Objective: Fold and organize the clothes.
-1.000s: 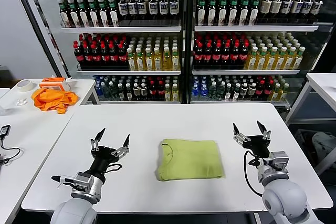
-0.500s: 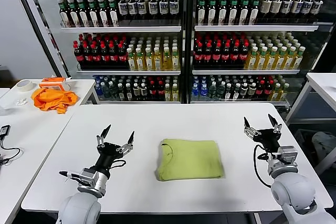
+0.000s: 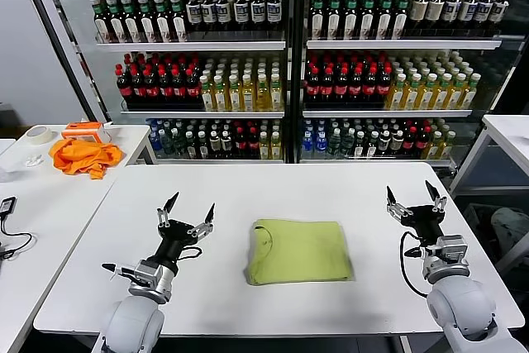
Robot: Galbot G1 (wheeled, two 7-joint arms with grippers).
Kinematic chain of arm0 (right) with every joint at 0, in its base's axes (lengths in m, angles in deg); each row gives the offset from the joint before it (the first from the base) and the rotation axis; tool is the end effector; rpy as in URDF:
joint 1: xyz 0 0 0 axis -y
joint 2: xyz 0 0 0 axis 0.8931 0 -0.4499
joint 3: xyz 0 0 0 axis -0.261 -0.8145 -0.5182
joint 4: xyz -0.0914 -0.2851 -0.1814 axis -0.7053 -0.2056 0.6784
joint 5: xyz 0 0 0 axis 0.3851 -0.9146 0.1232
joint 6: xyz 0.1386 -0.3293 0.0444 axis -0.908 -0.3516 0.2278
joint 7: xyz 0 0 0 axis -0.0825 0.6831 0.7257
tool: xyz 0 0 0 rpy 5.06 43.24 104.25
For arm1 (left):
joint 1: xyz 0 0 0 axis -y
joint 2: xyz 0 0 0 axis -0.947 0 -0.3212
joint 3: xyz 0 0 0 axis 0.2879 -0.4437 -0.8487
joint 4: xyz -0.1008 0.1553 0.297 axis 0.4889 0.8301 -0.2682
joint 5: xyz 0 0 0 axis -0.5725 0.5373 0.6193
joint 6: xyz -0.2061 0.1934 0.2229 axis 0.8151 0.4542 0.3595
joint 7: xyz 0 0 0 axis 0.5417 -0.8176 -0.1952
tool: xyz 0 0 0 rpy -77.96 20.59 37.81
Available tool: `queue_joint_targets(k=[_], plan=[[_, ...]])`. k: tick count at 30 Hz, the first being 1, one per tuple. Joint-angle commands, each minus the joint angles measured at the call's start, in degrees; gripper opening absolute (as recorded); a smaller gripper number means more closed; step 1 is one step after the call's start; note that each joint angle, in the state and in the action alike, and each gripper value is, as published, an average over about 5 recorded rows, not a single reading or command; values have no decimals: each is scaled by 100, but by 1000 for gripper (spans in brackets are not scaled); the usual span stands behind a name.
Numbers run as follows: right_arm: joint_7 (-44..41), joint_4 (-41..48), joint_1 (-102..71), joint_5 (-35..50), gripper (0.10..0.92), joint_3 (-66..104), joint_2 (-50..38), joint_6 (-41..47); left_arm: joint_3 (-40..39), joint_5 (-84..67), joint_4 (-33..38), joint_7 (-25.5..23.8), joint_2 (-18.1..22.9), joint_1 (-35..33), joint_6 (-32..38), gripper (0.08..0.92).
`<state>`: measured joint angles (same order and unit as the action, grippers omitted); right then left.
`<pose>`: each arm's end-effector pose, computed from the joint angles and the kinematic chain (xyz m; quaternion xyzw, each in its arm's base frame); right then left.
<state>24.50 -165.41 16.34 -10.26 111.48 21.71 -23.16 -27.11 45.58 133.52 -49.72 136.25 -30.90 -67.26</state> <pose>0.2976 -0.1236 -0.2416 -0.0176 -0.9930 0.1166 0.0114 0.2801 0.0372 -0.2806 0.0984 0.9874 0.1231 0.0141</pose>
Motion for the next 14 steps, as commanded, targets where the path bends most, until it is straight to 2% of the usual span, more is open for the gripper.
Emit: queue_joint_targets(k=[1,8,14], plan=[[73,114,-2,-422,823,-223,24,-268,-66,190,-190,51,41,239,-277,823],[98,366,129,-363,823,-454,37,-482,-28,108,-461,-142,96,425,85,823],[-53,487,174,-366,823,-493,27,-582,-24,17,-588,-116,100,514,213,822]])
